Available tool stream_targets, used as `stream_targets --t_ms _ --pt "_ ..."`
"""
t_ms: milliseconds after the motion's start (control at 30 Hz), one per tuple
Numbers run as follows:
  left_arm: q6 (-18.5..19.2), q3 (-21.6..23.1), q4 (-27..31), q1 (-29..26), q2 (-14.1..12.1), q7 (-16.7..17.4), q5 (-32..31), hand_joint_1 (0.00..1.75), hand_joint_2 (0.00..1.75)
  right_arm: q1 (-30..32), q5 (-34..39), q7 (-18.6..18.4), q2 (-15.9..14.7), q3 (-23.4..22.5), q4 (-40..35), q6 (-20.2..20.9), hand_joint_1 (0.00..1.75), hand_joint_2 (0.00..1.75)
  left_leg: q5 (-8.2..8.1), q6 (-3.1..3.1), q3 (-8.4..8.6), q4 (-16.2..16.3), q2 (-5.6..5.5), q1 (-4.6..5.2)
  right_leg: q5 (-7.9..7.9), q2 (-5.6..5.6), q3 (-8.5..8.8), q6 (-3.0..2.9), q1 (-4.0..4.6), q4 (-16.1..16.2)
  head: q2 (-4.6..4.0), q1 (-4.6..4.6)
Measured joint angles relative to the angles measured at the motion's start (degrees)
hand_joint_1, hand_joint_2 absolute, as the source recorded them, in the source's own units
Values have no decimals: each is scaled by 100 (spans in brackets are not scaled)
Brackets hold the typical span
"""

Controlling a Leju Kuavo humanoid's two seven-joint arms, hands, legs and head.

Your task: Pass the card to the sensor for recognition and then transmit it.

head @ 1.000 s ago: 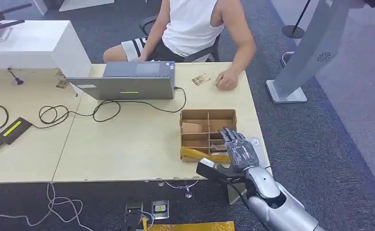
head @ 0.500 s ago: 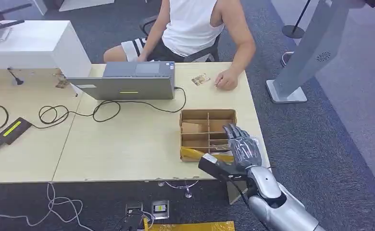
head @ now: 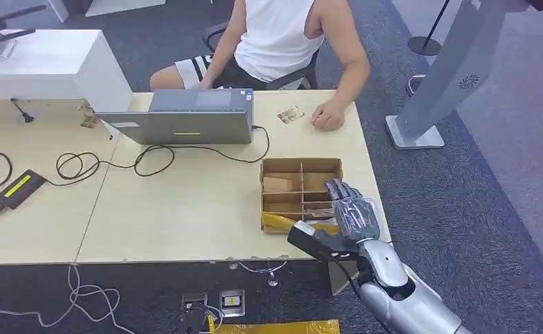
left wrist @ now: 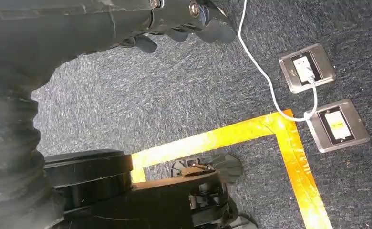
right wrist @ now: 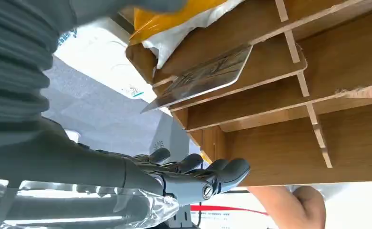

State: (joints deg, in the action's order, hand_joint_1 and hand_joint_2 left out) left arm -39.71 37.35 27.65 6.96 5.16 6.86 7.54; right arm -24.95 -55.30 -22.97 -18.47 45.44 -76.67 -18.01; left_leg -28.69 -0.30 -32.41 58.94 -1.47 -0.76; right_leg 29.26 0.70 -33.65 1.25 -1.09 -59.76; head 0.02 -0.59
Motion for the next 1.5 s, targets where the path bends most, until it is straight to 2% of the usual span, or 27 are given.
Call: stream_targets --t_ms 467,1033,1333,1500 --pt "0 48 18 1 0 101 24 0 175 -29 258 219 9 7 0 77 175 175 0 0 -2 0 -1 0 0 -1 1 0 0 0 0 -2" --pt "0 50 42 0 2 101 24 0 175 -98 328 275 109 48 89 170 175 175 0 0 1 0 0 0 0 0 1 0 0 0 0 0" --pt "0 149 44 42 0 140 -44 0 175 -128 241 155 133 48 107 -41 175 175 1 0 0 0 0 0 -1 -1 2 0 0 0 0 0" --pt "0 201 44 60 0 140 -85 0 175 -480 -59 -2 57 -44 -81 -186 175 175 1 1 2 1 5 1 -3 3 0 1 -1 -1 0 0"
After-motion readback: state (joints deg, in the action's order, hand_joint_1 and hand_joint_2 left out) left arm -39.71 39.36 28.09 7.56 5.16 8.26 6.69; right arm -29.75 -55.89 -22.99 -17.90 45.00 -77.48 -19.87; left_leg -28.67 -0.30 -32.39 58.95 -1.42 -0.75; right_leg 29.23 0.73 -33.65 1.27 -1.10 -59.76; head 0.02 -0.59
